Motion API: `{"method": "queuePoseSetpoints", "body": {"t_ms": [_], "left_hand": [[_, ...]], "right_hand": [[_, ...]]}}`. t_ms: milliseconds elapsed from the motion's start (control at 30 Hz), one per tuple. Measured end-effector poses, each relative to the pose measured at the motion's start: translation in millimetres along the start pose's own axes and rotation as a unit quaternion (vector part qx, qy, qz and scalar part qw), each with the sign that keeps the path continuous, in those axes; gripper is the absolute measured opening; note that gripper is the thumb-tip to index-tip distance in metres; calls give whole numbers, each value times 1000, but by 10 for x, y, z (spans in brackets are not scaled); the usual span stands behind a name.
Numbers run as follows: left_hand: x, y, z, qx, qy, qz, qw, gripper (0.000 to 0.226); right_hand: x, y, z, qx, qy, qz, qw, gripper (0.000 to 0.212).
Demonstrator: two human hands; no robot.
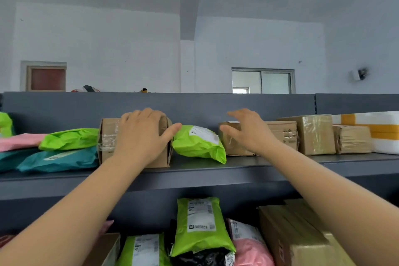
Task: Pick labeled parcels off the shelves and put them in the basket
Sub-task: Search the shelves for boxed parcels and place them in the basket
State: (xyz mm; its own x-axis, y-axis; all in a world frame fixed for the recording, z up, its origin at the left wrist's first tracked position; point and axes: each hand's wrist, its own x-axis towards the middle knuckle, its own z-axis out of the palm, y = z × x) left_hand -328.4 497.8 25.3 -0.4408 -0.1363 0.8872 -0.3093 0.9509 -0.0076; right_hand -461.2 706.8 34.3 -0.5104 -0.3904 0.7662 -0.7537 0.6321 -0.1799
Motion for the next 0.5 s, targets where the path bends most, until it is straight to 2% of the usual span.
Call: {"method": "queuePoseSetpoints", "body": {"t_ms": [100, 200, 367, 433, 500], "left_hand": [[-26, 104, 24, 33, -23, 15, 999, 74], [-33, 221, 43, 29, -7, 91, 995, 71], [39, 293, 88, 97, -65, 137, 984, 86], [43, 306, 99, 126, -78, 142, 979, 79], [35, 331, 113, 156, -99, 138, 973, 59]], "right_hand": [[147, 196, 54, -125, -77, 39, 988, 75], [209, 245, 122, -158, -120, 63, 978, 78], [115, 203, 132, -107, -68, 54, 990, 64], [32, 182, 88, -85, -47, 34, 995, 60], [-67, 170, 50, -57, -35, 18, 998, 57]]}}
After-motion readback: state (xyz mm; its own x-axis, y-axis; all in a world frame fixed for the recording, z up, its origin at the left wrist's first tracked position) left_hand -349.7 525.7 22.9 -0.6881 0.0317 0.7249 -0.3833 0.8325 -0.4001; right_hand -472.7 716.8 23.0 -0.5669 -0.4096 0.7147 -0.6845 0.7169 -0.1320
